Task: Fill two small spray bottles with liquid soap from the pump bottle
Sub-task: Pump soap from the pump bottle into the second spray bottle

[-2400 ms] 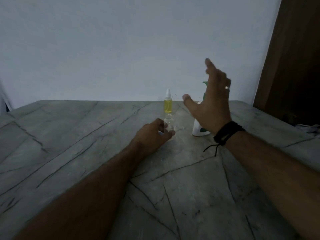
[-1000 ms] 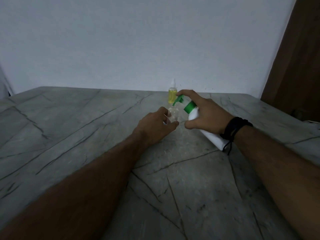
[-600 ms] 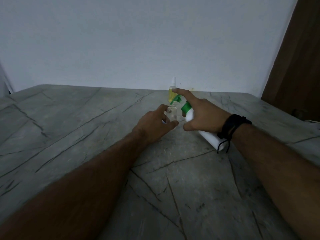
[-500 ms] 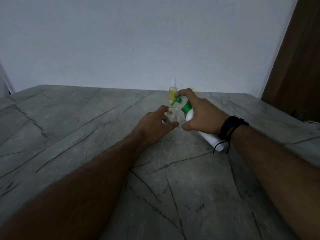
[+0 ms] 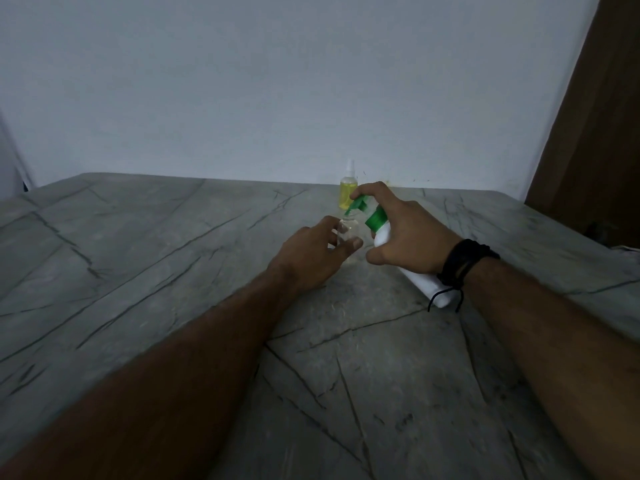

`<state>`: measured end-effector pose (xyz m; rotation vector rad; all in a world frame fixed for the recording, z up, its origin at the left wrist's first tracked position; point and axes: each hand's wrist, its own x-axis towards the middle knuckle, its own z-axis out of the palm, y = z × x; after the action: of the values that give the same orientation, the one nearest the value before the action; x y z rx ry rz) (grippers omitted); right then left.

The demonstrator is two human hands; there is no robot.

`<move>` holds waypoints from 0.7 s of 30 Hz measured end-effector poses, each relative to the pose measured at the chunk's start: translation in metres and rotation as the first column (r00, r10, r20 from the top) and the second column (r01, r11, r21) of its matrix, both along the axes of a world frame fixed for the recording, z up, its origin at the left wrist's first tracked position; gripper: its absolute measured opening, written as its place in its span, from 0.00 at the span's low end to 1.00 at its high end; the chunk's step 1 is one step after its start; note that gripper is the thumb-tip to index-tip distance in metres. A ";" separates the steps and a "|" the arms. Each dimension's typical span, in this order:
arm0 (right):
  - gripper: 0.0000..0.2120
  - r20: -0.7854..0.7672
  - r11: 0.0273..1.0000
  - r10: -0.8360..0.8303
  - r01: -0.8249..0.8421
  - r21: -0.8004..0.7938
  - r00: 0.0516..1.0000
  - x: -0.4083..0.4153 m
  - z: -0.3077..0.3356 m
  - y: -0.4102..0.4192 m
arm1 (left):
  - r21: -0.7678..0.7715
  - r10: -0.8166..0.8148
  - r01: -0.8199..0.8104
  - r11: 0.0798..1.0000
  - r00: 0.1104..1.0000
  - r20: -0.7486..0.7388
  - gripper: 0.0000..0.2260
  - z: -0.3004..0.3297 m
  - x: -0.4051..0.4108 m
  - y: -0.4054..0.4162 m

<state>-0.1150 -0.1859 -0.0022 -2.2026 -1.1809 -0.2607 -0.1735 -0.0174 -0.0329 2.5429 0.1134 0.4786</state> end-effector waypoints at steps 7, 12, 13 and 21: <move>0.36 -0.003 0.999 -0.018 0.018 0.036 1.000 0.000 0.000 -0.002 | -0.009 -0.018 0.018 1.000 1.000 -0.004 0.22 -0.001 0.001 0.001; 0.37 0.003 0.999 -0.025 0.025 0.042 1.000 -0.002 0.001 -0.003 | -0.015 -0.019 0.019 1.000 1.000 -0.010 0.22 -0.001 0.002 0.000; 0.37 0.001 0.999 -0.029 0.029 0.043 1.000 -0.003 0.001 -0.003 | -0.015 -0.019 0.018 1.000 1.000 -0.009 0.22 -0.001 0.002 0.001; 0.37 -0.005 0.997 -0.044 0.044 0.055 0.999 -0.002 0.000 -0.005 | -0.019 -0.038 0.038 0.999 0.999 -0.011 0.21 -0.002 0.001 0.002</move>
<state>-0.1172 -0.1908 -0.0018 -2.1816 -1.1114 -0.3043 -0.1722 -0.0159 -0.0345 2.5254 0.0737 0.4465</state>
